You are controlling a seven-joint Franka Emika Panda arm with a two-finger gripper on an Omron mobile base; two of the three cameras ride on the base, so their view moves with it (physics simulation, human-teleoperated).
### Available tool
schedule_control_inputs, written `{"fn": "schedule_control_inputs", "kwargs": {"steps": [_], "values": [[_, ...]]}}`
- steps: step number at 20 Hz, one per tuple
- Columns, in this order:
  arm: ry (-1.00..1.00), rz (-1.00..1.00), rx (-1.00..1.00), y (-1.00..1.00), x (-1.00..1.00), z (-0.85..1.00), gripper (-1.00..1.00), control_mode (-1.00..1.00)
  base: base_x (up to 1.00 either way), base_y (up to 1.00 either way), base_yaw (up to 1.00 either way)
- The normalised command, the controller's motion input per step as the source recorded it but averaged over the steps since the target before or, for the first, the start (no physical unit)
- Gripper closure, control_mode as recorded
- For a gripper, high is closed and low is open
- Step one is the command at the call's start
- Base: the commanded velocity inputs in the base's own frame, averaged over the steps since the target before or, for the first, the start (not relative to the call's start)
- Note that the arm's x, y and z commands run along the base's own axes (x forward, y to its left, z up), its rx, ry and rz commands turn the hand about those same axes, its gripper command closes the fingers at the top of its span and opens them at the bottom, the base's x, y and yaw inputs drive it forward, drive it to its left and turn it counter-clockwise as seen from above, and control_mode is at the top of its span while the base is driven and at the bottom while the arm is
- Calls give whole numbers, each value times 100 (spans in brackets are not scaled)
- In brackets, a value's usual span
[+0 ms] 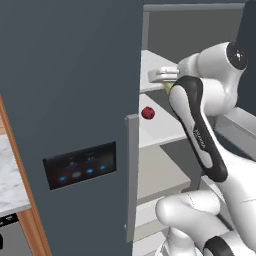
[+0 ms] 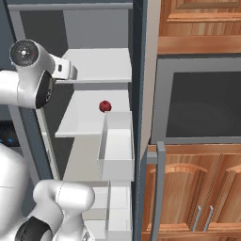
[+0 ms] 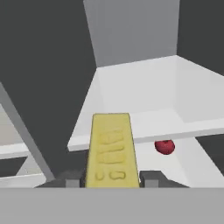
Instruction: Pick the egg and butter from the fridge and place them by the bowl for mixing.
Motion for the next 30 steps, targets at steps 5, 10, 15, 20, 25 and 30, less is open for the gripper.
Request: {"fn": "schedule_control_inputs", "kwargs": {"steps": [5, 10, 15, 20, 25, 30], "values": [[15, -4, 0, 30, -100, -93, 100, -100, 0, 0, 0], [31, -3, 0, 14, -100, -99, 100, -100, 0, 0, 0], [16, -1, 0, 3, -23, -18, 100, -100, 0, 0, 0], [7, 1, 0, 9, -1, -8, 100, 100, -39, 66, 8], [0, 0, 0, 0, 0, 0, 100, 100, -64, 100, -21], [0, 0, 0, 0, 0, 0, 100, 100, -17, 54, -87]]}}
